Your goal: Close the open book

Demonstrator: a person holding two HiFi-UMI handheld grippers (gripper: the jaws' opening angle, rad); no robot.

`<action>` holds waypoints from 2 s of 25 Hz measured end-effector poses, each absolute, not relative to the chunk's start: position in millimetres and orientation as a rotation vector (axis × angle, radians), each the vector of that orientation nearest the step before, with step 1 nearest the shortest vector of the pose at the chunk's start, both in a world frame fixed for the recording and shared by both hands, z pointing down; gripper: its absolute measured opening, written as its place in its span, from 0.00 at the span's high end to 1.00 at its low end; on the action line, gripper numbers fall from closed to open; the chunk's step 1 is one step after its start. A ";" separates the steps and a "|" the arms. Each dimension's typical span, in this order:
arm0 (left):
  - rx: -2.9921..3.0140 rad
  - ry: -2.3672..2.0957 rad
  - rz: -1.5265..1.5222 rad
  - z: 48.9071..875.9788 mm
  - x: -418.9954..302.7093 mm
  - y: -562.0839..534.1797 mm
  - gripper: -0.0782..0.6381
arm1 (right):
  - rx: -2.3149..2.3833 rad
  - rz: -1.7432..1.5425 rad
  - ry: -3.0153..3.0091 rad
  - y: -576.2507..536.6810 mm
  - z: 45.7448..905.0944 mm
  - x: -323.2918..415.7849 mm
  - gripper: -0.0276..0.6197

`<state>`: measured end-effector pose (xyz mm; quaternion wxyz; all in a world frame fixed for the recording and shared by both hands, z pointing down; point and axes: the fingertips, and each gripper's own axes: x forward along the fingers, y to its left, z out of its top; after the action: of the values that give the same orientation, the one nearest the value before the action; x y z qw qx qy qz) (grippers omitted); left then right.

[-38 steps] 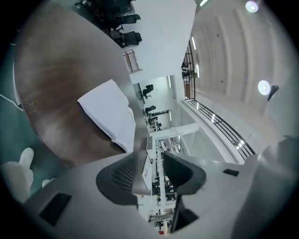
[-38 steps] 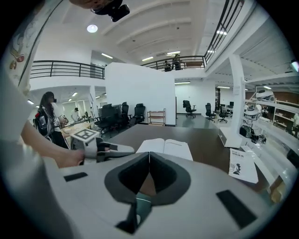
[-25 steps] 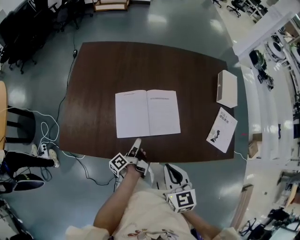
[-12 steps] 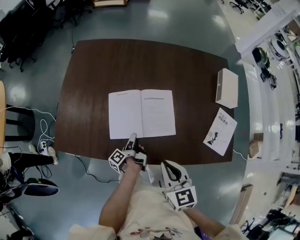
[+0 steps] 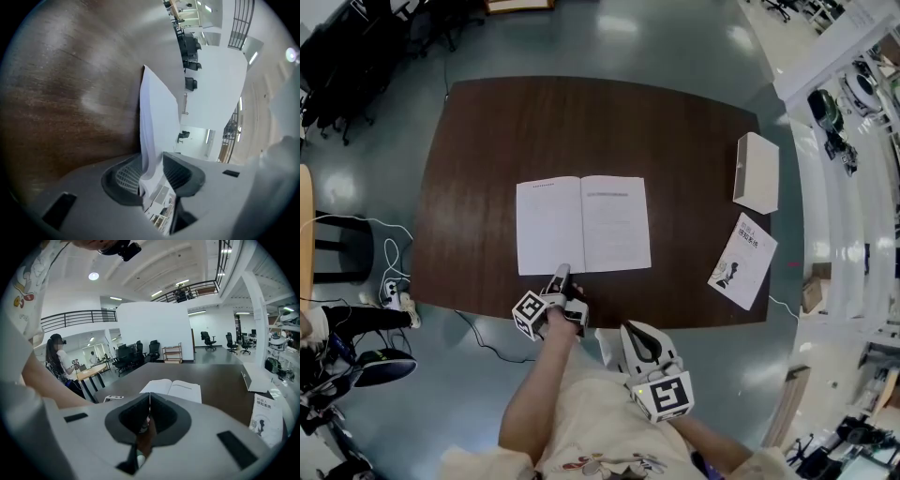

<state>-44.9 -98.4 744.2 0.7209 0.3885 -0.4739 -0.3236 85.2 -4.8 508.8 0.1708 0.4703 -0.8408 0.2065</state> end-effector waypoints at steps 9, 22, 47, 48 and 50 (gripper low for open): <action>1.077 -1.147 -0.538 735.4 -43.0 -101.8 0.81 | 1.390 0.620 -2.342 -0.5 516.0 102.4 0.95; 1.421 -1.368 -0.096 709.2 -33.1 -103.0 0.82 | 1.404 0.650 -2.329 -1.6 518.7 109.5 0.95; 1.813 -1.525 0.468 693.8 15.8 -110.4 0.84 | 1.023 1.187 -2.278 -132.5 534.9 55.1 0.51; 1.815 -1.526 0.472 692.7 15.1 -110.4 0.84 | 0.964 1.230 -2.241 -140.6 543.0 38.1 0.49; 1.816 -1.524 0.480 691.1 14.8 -108.4 0.84 | 0.863 1.264 -2.155 -154.4 559.0 6.3 0.43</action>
<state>14.8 -108.4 691.1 0.3534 0.7023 -0.5895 0.1856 6.3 -154.4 559.0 0.2467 0.3165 -0.7901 0.4634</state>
